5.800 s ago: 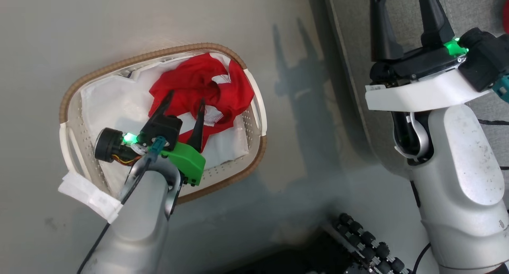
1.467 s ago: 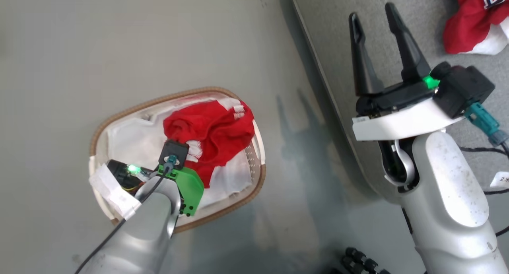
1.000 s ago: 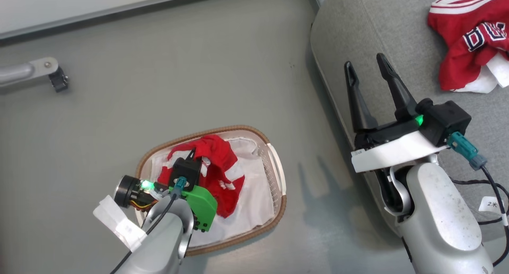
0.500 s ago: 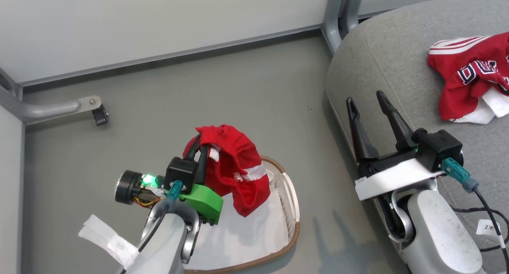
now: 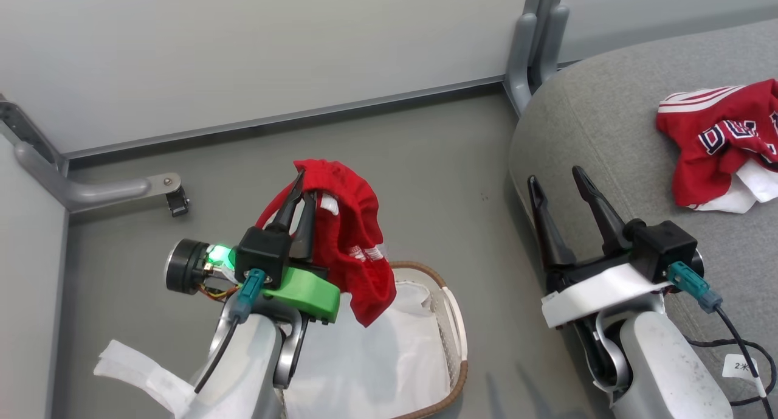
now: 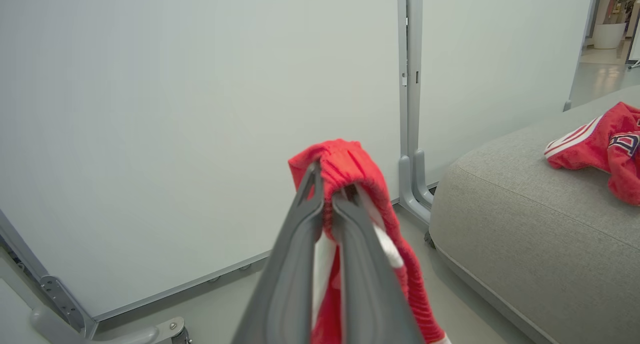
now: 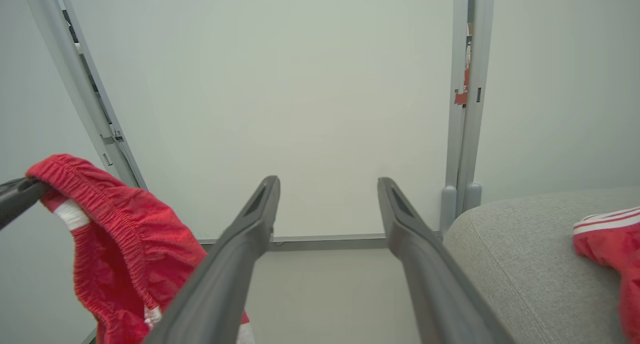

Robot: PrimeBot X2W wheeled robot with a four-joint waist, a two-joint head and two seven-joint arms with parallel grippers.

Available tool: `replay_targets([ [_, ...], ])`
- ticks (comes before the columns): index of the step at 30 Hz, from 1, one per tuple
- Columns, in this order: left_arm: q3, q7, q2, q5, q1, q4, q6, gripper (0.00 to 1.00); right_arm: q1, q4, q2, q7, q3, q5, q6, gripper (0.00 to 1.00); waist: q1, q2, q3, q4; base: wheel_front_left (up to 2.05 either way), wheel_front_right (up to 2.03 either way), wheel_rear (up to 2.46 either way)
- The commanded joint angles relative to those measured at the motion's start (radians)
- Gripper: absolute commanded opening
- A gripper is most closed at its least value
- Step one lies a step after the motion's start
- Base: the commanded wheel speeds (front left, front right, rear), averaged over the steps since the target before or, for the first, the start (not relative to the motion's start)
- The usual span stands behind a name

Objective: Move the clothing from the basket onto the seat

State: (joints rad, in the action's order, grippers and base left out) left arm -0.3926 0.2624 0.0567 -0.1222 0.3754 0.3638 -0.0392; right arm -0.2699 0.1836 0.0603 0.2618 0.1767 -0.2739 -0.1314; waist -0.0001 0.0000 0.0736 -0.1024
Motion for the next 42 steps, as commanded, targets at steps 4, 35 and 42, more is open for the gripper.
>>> replay_targets([
  [4, 0.019, 0.003, -0.001, -0.014, -0.026, -0.041, 0.01, 0.0, 0.035, 0.008, 0.0, 0.005, 0.004, 0.004, 0.001, 1.0, 0.0001, 0.0, -0.025, 0.005, 0.0, 0.0, 0.0],
  [35, -0.033, 0.003, -0.005, -0.061, -0.006, -0.133, -0.013, 0.0, -0.027, 0.051, -0.006, 0.005, 0.192, -0.022, 0.001, 1.0, 0.0001, 0.0, -0.033, 0.006, 0.0, 0.0, 0.0],
  [42, -0.053, 0.004, -0.004, -0.072, 0.005, -0.125, -0.015, 0.0, -0.102, 0.105, -0.004, 0.005, 0.379, -0.038, 0.001, 1.0, 0.0001, 0.0, -0.025, 0.019, 0.0, 0.0, 0.0],
])
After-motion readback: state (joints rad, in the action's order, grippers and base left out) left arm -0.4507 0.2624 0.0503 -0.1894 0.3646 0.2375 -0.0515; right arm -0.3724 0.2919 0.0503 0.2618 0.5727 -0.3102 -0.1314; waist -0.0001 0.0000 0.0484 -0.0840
